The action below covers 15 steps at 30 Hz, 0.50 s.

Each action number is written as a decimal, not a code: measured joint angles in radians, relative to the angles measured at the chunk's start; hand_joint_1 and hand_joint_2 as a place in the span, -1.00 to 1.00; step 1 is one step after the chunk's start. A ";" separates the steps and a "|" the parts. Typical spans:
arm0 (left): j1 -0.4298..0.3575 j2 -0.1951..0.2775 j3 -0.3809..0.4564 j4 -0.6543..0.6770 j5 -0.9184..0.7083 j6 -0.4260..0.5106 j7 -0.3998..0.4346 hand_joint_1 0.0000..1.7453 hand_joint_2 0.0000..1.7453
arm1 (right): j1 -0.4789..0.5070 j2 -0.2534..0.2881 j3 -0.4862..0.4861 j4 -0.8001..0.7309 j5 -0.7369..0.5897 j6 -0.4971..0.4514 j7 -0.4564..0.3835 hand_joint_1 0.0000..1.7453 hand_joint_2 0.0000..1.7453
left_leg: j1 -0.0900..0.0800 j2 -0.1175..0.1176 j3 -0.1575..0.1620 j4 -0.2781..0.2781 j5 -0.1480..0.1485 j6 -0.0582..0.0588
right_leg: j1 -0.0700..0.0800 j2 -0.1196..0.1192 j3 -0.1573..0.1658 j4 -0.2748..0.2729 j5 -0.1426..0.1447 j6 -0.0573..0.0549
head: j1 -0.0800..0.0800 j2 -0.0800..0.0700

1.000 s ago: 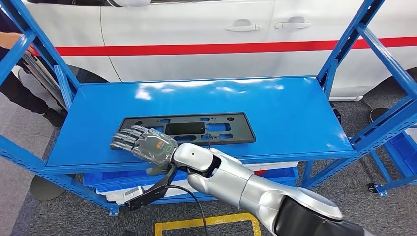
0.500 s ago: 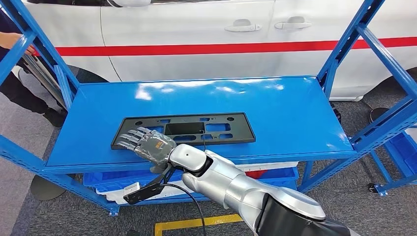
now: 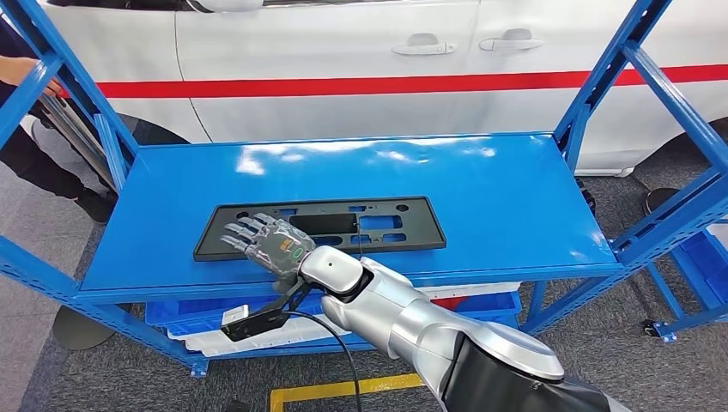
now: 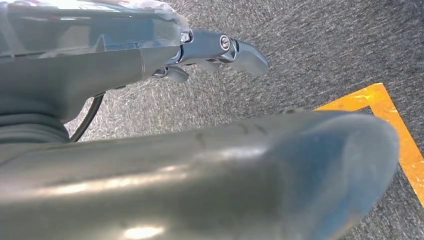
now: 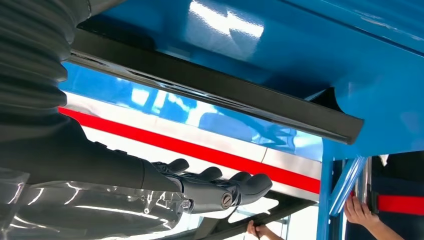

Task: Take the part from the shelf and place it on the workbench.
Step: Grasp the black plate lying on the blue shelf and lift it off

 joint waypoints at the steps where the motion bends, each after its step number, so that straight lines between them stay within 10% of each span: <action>1: 0.000 0.000 0.000 0.000 -0.001 0.000 0.000 -1.00 -1.00 | -0.001 0.000 0.000 0.003 0.000 -0.002 0.004 -1.00 1.00 | 0.000 0.000 0.000 0.000 0.000 0.000 | 0.000 0.000 0.000 0.000 0.000 0.000 | 0.000 0.000; 6: -0.001 -0.004 -0.002 0.000 -0.010 -0.005 0.000 -1.00 -1.00 | -0.023 0.001 0.000 0.026 0.008 -0.029 0.028 1.00 1.00 | 0.000 0.000 0.000 0.000 0.000 0.000 | 0.000 0.000 0.000 0.000 0.000 0.000 | 0.000 0.000; 15: -0.004 -0.010 -0.004 0.000 -0.007 -0.006 -0.012 -1.00 -1.00 | -0.034 0.002 0.000 0.064 0.032 -0.115 0.033 1.00 1.00 | 0.000 0.000 0.000 0.000 0.000 0.000 | 0.000 0.000 0.000 0.000 0.000 0.000 | 0.000 0.000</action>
